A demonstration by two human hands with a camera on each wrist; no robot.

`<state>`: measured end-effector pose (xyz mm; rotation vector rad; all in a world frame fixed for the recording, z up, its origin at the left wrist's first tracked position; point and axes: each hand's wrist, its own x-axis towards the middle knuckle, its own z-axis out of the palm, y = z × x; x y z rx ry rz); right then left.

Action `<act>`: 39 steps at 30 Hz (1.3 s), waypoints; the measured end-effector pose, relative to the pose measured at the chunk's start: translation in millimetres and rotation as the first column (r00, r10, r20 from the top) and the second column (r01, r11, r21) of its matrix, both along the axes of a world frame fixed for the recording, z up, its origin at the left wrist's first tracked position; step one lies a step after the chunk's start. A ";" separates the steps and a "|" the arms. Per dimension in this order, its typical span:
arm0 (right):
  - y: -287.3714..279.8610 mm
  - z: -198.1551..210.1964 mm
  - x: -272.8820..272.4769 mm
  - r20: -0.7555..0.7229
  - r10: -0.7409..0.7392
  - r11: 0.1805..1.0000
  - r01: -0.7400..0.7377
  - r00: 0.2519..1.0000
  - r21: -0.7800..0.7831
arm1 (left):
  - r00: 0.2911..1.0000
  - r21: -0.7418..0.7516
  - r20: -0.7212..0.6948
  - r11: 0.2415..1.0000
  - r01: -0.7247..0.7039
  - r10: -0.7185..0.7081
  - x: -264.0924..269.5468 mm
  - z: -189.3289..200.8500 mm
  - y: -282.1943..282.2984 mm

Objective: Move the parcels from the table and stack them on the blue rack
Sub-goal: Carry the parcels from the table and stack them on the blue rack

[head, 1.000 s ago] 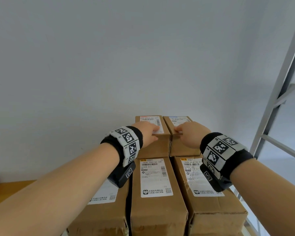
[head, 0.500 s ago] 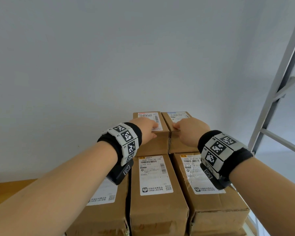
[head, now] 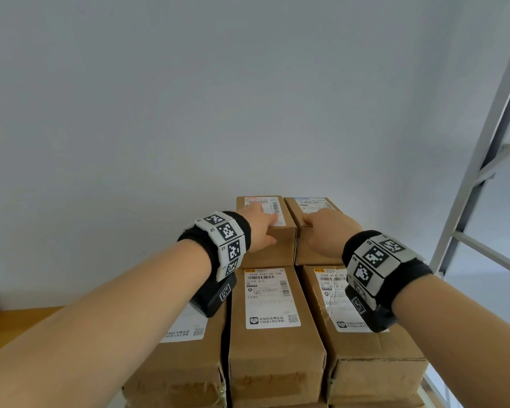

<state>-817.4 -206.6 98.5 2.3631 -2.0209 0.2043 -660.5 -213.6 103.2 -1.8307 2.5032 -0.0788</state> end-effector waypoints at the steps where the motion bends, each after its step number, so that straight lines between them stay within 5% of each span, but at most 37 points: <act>1: 0.3 1.1 -0.3 0.022 0.007 1.000 -0.007 1.000 0.011 | 1.000 0.007 0.004 1.000 0.006 -0.006 -0.1 1.3 0.6; 12: 23.5 22.3 15.4 0.344 0.216 0.975 -0.184 0.914 -0.122 | 0.943 -0.103 -0.324 0.994 0.047 -0.078 24.7 24.2 29.8; 20: 44.2 25.0 93.0 0.421 0.409 0.911 -0.390 0.810 -0.133 | 0.900 -0.117 -0.411 0.971 -0.208 0.144 110.6 20.2 75.9; 29: 104.3 16.3 264.0 0.415 0.589 0.789 -0.605 0.694 -0.107 | 0.790 -0.106 -0.515 0.889 -0.445 0.334 264.2 -2.8 175.7; 39: 223.1 -28.5 528.0 0.532 0.660 0.653 -0.755 0.529 -0.059 | 0.719 -0.041 -0.420 0.781 -0.624 0.553 508.4 -41.6 345.8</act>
